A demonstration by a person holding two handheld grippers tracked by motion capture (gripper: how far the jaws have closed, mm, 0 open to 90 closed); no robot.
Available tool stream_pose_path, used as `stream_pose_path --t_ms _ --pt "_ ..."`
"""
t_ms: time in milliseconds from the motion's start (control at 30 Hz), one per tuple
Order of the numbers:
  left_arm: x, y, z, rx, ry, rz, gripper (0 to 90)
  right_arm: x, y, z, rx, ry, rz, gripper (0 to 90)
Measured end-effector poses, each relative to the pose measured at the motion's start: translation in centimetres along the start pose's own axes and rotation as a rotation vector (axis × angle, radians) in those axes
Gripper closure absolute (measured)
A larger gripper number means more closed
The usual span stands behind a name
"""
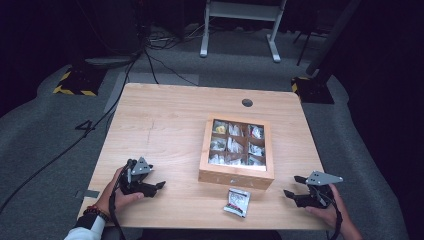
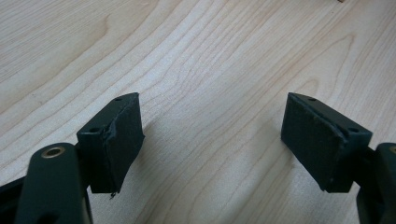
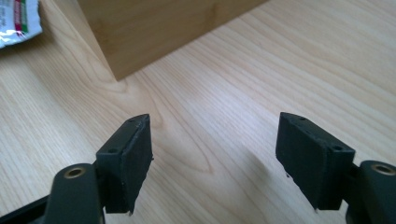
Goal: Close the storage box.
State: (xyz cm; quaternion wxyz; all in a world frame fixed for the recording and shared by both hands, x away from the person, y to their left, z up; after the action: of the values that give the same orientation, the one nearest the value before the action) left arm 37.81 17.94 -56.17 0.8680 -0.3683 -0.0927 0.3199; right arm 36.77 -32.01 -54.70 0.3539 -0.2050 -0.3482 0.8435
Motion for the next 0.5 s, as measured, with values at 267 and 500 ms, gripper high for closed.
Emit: stream_pose_path --t_ms 267,500 --pt "0.0 0.0 0.0 -0.001 0.001 0.004 21.0 -1.0 1.6 0.4 0.006 0.033 -0.058 26.5" --pt "0.0 0.1 0.0 0.001 -0.005 0.01 20.8 -2.2 2.5 0.9 -0.005 0.086 -0.129 23.7"
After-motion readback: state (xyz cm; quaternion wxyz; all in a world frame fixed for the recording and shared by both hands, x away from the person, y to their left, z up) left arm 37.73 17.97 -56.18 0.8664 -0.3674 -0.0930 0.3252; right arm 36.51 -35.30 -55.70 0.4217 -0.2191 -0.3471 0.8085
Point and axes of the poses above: each handheld gripper's, and its own axes: z roughly backward along the jaws, y roughly out of its underside, x roughly to its left, the point moved 8 cm from there along -z, roughly forward along the jaws, and after that the axes turned 5 degrees about y, right-handed, at the moved point
